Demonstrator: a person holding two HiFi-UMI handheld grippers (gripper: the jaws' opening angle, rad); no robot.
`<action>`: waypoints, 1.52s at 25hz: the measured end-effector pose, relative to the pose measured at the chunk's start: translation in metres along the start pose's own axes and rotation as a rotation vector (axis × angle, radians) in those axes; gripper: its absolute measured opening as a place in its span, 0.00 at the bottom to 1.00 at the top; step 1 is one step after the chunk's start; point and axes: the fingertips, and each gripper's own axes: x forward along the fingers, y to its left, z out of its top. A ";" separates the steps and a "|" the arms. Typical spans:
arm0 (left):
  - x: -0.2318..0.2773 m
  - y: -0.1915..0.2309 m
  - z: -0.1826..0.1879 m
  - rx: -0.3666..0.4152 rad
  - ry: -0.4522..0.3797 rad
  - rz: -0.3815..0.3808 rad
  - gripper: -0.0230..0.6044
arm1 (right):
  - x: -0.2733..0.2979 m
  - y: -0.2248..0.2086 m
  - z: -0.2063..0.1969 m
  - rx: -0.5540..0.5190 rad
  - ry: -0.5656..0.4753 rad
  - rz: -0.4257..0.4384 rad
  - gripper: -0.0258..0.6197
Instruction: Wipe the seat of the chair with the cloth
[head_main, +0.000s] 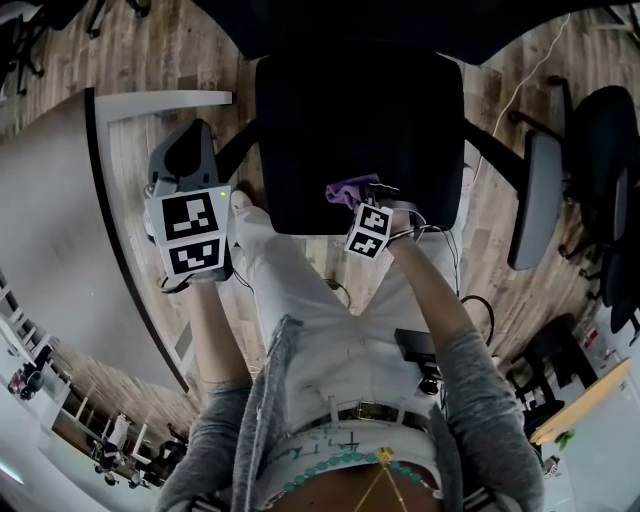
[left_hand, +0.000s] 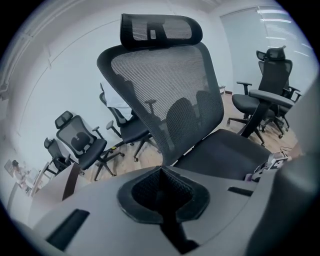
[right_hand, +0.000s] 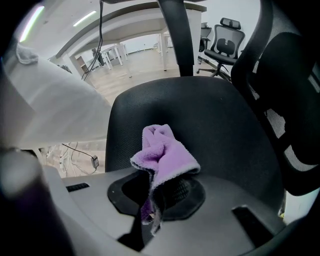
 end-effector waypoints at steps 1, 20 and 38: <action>0.001 0.000 0.000 -0.001 -0.001 -0.001 0.04 | -0.001 -0.001 -0.003 0.005 0.002 -0.002 0.11; 0.001 -0.002 0.001 0.025 0.008 0.004 0.04 | -0.015 -0.013 -0.054 0.036 0.075 -0.040 0.11; 0.001 -0.003 0.001 0.030 0.013 0.005 0.04 | -0.032 -0.024 -0.100 0.030 0.118 -0.078 0.11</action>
